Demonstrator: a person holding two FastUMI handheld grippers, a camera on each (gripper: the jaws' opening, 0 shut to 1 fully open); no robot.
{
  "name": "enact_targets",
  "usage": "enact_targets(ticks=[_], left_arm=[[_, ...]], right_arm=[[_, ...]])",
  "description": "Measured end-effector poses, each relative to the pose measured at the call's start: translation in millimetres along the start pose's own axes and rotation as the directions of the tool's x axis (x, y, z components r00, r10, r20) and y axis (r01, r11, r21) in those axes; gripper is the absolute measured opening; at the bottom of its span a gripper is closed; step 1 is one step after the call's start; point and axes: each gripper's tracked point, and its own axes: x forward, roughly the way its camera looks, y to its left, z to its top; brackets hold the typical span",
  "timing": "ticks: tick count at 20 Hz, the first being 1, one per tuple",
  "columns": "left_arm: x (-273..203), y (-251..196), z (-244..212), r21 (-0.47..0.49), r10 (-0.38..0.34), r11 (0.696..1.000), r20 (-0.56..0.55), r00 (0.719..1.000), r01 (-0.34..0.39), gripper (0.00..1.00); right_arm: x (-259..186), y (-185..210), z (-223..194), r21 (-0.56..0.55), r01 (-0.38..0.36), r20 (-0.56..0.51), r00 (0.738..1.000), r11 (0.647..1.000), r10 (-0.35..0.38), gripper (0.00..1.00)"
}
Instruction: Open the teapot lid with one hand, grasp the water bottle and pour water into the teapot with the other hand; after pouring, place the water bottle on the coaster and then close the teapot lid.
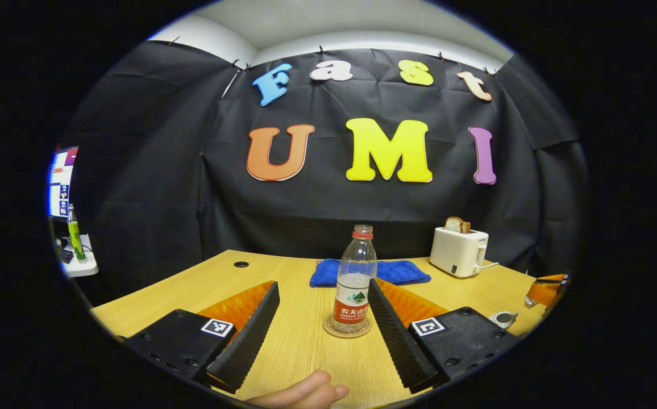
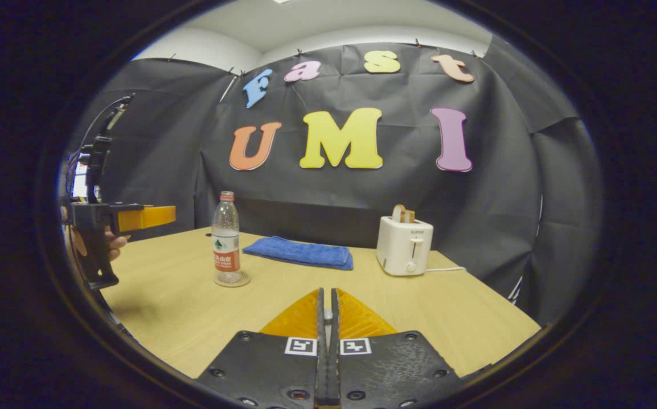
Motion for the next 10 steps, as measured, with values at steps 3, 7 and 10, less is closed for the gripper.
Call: enact_targets(ticks=[3,7,10], left_arm=[[-23,3,16,-0.024,-0.020,1.000,0.018,1.000,0.020,0.98],[-36,7,22,-0.034,-0.020,0.999,0.024,1.000,0.021,0.98],[-39,8,19,-0.025,-0.024,0.999,0.010,1.000,0.024,0.98]], right_arm=[[15,-1,-8,0.013,0.004,-0.031,1.000,1.000,-0.004,0.00],[24,2,-12,0.023,0.011,-0.040,0.999,1.000,-0.010,0.00],[29,5,-19,0.019,0.010,-0.055,0.998,1.000,-0.009,0.00]])
